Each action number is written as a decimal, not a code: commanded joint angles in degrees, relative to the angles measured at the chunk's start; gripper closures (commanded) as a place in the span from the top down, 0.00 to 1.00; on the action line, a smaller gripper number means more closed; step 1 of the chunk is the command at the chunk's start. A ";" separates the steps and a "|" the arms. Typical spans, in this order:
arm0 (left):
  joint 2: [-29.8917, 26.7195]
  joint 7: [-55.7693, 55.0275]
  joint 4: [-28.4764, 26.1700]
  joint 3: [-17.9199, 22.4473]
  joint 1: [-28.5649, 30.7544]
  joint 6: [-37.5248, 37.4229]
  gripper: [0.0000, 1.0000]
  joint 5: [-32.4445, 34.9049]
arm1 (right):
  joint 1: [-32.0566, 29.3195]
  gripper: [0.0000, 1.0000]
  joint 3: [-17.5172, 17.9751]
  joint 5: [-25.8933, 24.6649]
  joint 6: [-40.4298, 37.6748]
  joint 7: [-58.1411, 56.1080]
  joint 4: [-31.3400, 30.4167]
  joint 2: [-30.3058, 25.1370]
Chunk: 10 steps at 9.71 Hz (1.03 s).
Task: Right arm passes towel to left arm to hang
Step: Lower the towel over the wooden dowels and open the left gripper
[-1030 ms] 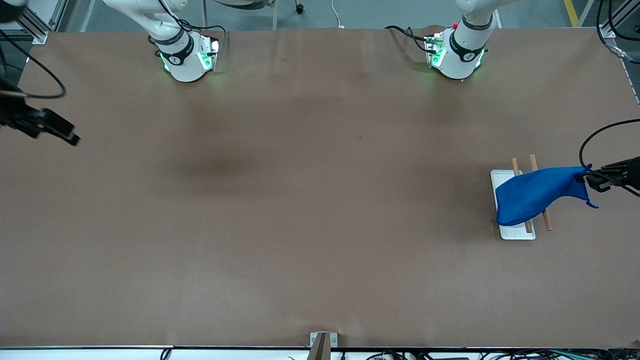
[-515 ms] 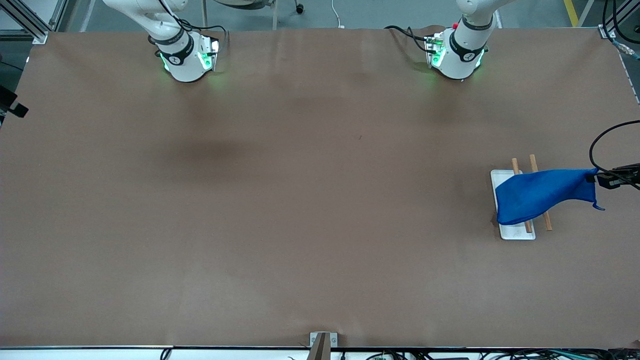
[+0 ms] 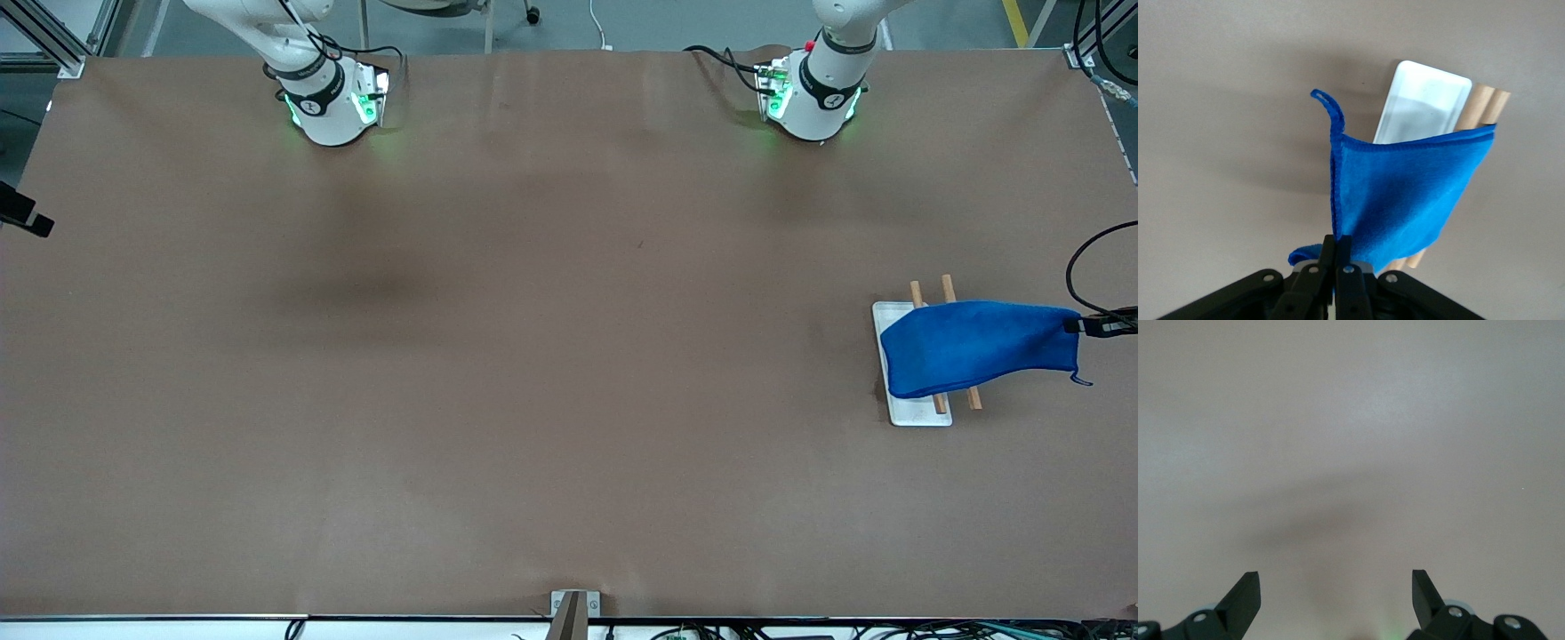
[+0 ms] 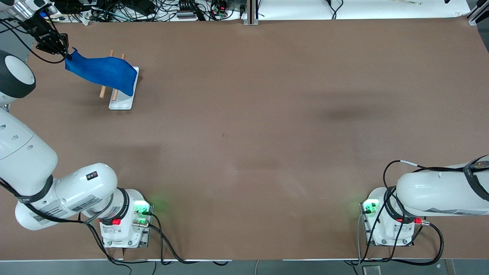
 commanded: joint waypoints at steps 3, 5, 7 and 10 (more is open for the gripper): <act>2.94 1.31 0.36 -0.35 0.54 0.85 1.00 1.38 | 1.48 1.00 0.42 -4.26 1.75 -1.04 -2.70 -2.88; 2.06 1.49 0.53 -0.87 -0.08 0.24 1.00 2.43 | 0.97 1.00 0.25 -3.13 1.84 -0.43 -2.79 -2.88; 1.01 1.58 1.14 -2.37 0.01 0.15 1.00 3.66 | 1.31 1.00 0.25 -3.04 1.93 -0.43 -2.61 -2.79; -6.61 -1.13 1.06 -3.60 -3.85 -0.73 1.00 5.95 | 1.05 1.00 0.25 -2.95 1.84 -0.25 -2.61 -2.88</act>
